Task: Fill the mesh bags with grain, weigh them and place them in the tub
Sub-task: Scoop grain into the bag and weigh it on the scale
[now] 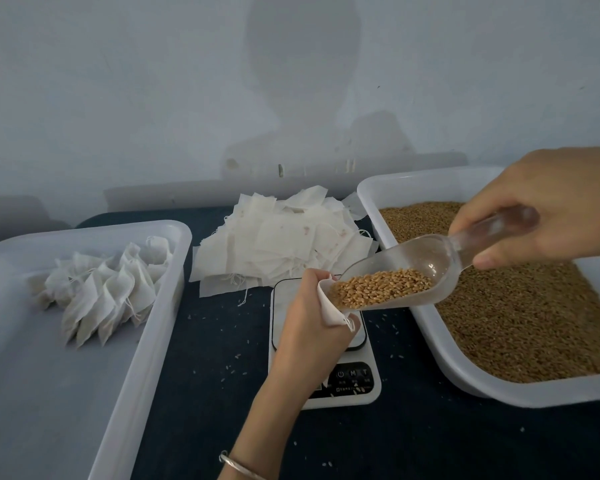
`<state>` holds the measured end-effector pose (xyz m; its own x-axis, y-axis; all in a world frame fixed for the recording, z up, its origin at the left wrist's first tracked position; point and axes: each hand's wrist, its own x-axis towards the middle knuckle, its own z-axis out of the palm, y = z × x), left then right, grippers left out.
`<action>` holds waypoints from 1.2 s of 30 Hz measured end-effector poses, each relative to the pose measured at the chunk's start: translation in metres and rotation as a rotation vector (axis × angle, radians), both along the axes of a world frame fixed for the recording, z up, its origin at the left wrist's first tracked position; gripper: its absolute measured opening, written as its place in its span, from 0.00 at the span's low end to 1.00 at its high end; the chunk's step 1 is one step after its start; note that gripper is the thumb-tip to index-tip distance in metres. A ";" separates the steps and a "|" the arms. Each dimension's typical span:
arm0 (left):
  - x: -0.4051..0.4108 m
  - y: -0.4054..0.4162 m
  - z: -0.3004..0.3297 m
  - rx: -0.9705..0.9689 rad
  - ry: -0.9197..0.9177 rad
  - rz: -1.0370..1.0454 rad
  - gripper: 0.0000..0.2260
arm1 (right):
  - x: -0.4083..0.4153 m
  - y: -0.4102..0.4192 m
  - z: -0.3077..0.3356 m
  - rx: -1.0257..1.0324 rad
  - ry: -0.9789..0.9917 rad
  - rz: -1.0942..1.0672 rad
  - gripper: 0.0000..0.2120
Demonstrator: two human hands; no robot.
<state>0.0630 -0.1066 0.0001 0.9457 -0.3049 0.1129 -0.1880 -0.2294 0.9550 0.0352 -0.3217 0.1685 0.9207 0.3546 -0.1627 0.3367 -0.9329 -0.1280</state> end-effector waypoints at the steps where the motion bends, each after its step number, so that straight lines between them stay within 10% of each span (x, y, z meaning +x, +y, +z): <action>1: 0.000 0.000 0.000 0.000 0.004 0.000 0.16 | 0.000 -0.001 -0.001 0.005 0.000 -0.004 0.13; 17: 0.002 0.001 -0.003 -0.030 0.020 0.006 0.15 | -0.001 -0.004 -0.003 0.051 0.010 -0.018 0.14; 27: 0.030 0.003 -0.005 -0.335 0.022 0.243 0.14 | -0.001 -0.013 -0.081 0.469 0.064 -0.245 0.15; 36: 0.041 0.019 -0.022 -0.093 -0.160 0.036 0.42 | 0.014 0.003 -0.133 0.706 -0.362 -0.559 0.05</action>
